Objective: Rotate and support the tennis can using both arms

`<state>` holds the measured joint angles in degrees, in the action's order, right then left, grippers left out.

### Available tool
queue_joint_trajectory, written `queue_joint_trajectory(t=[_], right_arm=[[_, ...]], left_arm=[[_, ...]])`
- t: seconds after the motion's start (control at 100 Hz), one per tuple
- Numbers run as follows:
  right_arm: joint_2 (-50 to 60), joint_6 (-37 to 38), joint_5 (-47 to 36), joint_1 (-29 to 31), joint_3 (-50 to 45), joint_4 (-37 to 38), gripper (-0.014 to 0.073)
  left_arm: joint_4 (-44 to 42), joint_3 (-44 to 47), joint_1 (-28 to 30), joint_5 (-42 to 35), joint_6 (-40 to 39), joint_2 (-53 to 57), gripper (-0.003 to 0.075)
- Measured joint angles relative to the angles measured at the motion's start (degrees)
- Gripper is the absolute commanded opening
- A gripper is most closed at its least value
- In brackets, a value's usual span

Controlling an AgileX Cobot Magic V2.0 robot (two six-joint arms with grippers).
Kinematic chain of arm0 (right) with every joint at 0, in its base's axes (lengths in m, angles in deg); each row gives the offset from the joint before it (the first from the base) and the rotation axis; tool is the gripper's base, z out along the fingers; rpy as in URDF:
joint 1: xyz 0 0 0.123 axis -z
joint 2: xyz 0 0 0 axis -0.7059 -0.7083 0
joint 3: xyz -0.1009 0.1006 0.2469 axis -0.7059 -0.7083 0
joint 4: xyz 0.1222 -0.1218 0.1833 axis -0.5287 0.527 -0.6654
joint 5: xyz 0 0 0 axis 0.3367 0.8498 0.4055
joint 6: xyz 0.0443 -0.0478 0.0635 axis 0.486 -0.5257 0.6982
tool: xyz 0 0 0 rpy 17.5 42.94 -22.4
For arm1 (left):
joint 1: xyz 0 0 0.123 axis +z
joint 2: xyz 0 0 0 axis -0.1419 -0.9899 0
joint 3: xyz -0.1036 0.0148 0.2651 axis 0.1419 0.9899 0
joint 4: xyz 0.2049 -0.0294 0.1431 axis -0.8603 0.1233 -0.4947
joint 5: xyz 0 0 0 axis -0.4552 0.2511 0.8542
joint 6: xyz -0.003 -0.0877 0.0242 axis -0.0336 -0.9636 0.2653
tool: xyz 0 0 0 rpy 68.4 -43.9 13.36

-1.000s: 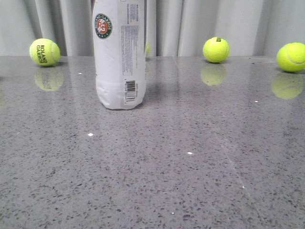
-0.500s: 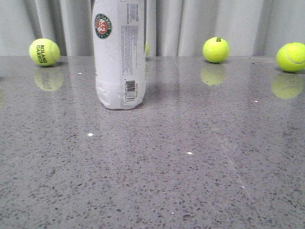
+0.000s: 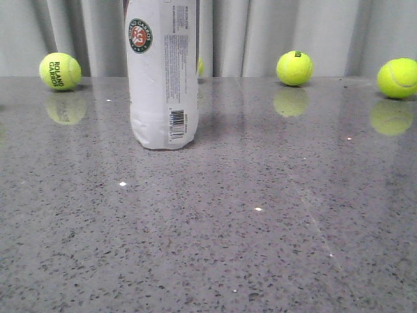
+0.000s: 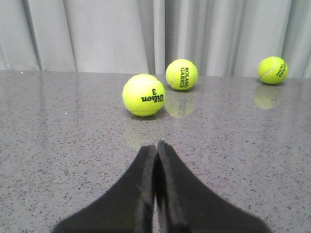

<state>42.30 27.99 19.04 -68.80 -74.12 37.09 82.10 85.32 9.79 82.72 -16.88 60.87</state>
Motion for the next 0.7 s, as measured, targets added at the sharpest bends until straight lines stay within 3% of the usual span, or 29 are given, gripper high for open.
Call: queue_joint_trajectory(t=[0.33,0.52,0.7], right_arm=[[6.92,0.0,-21.21,14.24,-14.08,0.96,-0.0068],[10.49,-0.11,-20.68,19.38,-16.29,2.68,-0.0068],[10.49,-1.05,-15.18,20.43,-16.42,3.05,-0.0068]], left_arm=[[0.0,0.0,0.0,0.0,0.0,0.0,-0.002],[0.0,0.0,0.0,0.0,0.0,0.0,-0.002],[0.0,0.0,0.0,0.0,0.0,0.0,-0.002]])
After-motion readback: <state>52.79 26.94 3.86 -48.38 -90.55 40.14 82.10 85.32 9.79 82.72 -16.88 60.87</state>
